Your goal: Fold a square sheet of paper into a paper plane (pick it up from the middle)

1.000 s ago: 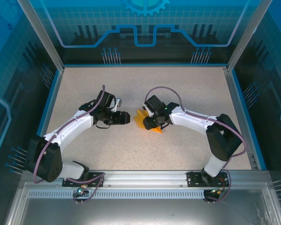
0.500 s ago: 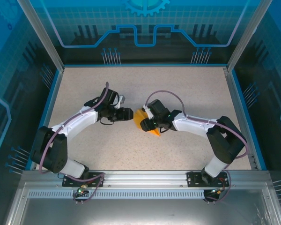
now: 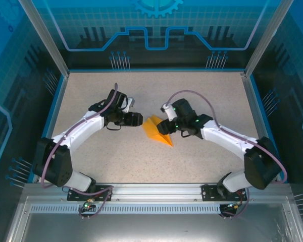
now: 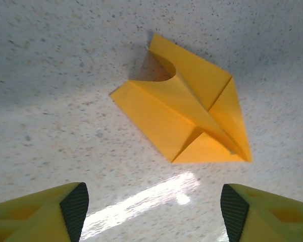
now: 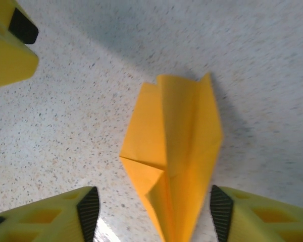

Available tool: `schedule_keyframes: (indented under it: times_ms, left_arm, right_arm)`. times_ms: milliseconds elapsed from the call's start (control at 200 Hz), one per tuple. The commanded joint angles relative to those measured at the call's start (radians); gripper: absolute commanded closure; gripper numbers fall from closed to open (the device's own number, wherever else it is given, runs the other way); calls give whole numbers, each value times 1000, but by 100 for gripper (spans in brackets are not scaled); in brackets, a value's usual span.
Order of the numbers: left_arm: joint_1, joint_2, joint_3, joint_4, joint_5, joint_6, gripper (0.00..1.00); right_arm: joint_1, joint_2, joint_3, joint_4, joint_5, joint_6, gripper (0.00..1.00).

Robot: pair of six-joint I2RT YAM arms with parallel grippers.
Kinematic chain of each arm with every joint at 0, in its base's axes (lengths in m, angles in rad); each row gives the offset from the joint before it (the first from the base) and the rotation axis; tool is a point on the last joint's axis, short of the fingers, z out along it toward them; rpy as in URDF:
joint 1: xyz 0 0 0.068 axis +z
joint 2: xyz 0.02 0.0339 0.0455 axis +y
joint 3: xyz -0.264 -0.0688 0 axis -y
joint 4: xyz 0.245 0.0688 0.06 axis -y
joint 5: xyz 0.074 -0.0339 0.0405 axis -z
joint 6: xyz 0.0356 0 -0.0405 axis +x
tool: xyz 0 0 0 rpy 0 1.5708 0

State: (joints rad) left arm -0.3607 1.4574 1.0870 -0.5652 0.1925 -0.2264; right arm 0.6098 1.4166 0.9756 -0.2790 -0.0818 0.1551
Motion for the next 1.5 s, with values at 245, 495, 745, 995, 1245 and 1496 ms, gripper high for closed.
schedule_keyframes:
  times_ms: [245,495,745,995,1245,1496]
  left_arm:
    - [186,-121,-134,230,-234,123,11]
    - [304,-199,-429,635,-343,165,1]
    - [327,-113,-483,784,-354,197,1]
    - [327,-10,-454,828,-357,217,1]
    - [327,58,-431,897,-327,235,1]
    - [328,71,-480,1018,-283,247,1]
  right_arm:
    - [-346,-152,-201,239,42,-94,14]
    - [-489,-136,-333,485,230,-114,1]
    - [-553,-45,-408,672,191,-132,1]
    - [-560,27,-449,823,129,-159,1]
    - [-578,64,-488,915,88,-154,1]
    - [-576,85,-553,1046,86,-155,1]
